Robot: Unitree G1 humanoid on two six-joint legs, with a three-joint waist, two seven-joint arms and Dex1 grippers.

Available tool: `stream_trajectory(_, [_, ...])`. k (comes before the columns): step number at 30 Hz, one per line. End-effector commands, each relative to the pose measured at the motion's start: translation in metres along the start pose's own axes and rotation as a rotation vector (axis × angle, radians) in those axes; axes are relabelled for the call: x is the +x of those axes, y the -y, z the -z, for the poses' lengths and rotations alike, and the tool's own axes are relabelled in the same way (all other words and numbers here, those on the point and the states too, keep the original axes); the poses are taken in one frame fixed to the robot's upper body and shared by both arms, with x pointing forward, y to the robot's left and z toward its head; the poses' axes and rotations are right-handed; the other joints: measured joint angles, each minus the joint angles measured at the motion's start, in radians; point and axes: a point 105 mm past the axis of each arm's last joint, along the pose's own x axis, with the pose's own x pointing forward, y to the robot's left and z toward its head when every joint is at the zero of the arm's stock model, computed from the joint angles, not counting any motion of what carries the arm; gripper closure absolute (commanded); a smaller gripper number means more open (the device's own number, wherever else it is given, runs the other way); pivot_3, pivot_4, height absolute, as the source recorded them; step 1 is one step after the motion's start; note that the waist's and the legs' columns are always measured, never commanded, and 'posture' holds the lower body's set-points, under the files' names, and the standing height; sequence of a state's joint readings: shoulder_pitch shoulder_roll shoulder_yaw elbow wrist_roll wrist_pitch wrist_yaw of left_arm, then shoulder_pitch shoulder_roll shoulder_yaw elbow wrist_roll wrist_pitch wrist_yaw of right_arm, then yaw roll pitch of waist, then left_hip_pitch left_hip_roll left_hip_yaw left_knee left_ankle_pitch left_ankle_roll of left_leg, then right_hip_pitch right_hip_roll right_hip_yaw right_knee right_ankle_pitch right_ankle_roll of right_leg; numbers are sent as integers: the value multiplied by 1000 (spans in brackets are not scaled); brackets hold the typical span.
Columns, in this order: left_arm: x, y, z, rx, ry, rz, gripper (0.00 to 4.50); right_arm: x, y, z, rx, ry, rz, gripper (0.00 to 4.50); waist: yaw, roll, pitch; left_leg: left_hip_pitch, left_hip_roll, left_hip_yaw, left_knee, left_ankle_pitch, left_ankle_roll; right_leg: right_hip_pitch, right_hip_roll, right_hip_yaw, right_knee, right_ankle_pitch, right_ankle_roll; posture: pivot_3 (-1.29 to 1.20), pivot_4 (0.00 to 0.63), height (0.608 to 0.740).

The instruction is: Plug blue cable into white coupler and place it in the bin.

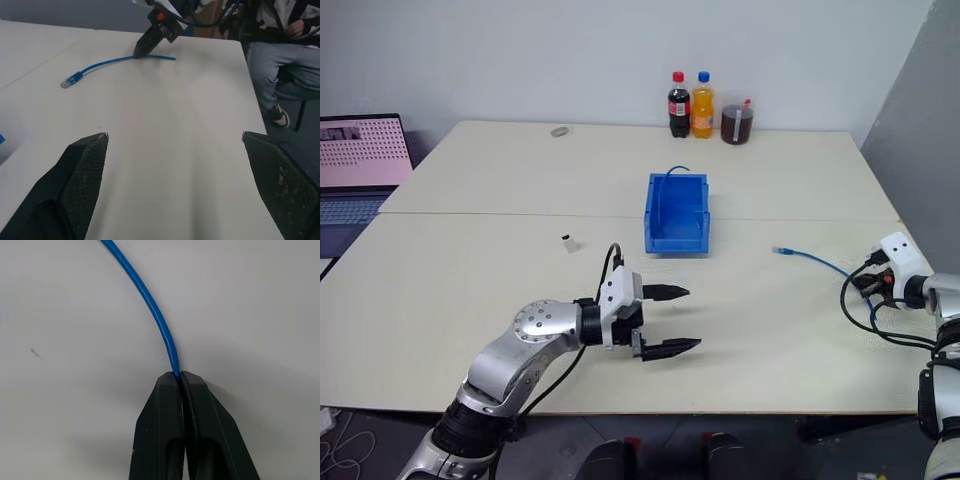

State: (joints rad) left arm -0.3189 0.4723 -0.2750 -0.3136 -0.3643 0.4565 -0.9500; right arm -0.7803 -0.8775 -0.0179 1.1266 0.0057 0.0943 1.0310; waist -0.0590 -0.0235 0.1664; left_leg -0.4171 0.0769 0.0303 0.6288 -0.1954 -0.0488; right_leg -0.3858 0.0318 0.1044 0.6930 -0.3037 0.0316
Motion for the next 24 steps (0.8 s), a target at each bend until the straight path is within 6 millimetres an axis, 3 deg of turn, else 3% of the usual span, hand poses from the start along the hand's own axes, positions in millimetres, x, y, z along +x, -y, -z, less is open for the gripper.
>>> stream_trajectory(1, [-19, 2, -3, -23, 10, -17, 0, -18, -2, -32, -163, 89, -59, 4441, -2, 1, 0, 0, 0, 0, 0, 0, 0, 0, 0, 0, 0, 0, 0, 0, 150, 740])
stream_trajectory(6, [-55, 12, 22, -114, -71, -56, 0, -24, -49, -63, -293, 198, -226, 4441, -10, 2, 1, 0, 2, -1, -1, 0, 0, -1, 1, -1, 1, -2, 1, 0, 150, 740])
stream_trajectory(10, [-96, 4, 42, -235, -74, -231, 0, -13, -114, -79, -385, 273, -374, 4441, -14, 1, 1, 1, 3, -2, -1, 0, 0, -1, 0, -2, 3, -4, 0, 0, 150, 740])
stream_trajectory(15, [-140, -13, 58, -346, -84, -400, 0, 21, -180, -97, -400, 356, -479, 4441, -13, 1, 2, 1, 3, -4, -1, 0, 0, -2, 0, -5, 5, -4, 1, 0, 150, 740])
stream_trajectory(19, [-153, -19, 63, -336, -113, -441, 0, 44, -201, -104, -402, 367, -489, 4441, -11, 0, 2, 0, 2, -2, -1, 0, 0, -3, 0, -4, 5, -5, 1, 0, 150, 740])
stream_trajectory(24, [-153, -21, 65, -304, -138, -441, 0, 65, -207, -96, -510, 321, -491, 4441, 7, -2, 3, -1, 2, -1, -2, -1, -1, -4, -1, -5, 3, -6, -1, 0, 150, 740])
